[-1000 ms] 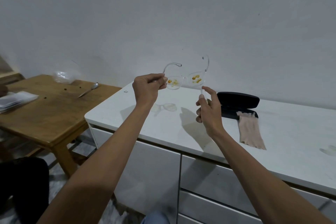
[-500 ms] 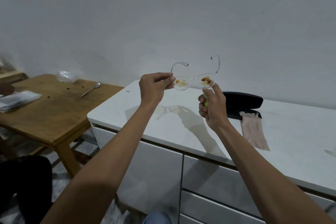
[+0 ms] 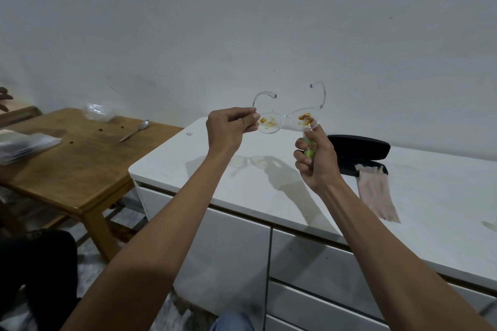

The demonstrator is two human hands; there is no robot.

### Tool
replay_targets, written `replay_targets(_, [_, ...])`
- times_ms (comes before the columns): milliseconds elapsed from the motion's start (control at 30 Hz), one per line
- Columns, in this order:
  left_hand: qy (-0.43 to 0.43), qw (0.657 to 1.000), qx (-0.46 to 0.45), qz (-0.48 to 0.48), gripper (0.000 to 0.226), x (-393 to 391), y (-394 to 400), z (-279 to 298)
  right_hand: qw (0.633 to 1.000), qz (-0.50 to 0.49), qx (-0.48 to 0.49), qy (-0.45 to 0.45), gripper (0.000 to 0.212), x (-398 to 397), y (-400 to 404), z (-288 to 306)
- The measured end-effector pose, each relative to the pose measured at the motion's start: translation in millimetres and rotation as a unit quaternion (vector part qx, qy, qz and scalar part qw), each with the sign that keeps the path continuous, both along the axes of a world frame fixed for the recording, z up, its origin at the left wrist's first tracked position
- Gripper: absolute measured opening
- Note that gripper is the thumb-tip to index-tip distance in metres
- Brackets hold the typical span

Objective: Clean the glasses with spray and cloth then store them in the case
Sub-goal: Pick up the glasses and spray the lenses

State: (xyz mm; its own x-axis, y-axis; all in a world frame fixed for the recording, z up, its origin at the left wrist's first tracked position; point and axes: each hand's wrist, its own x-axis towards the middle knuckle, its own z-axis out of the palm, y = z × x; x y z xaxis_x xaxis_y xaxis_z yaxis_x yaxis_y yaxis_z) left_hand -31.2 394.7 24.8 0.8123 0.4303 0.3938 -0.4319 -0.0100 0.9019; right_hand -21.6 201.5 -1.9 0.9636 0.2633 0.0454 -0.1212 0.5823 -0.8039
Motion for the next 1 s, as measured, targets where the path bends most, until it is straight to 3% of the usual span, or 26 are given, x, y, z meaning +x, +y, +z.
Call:
replay_targets(400, [0.005, 1.0, -0.009, -0.011, 0.017, 2.5, -6.7, -3.3, 0.995, -0.007, -0.1, -0.016, 0.024, 2.5, 12.5, -14.9])
replay_targets(633, [0.012, 1.0, -0.002, -0.02, 0.018, 3.4, -19.3, -0.2, 0.995, -0.009, -0.098, -0.032, 0.032, 3.5, 39.6, -13.3])
replay_targets(1000, [0.018, 1.0, 0.004, -0.013, 0.018, 3.3, -21.6, -4.1, 0.996, -0.001, -0.088, -0.028, 0.022, -0.1, 41.3, -9.5])
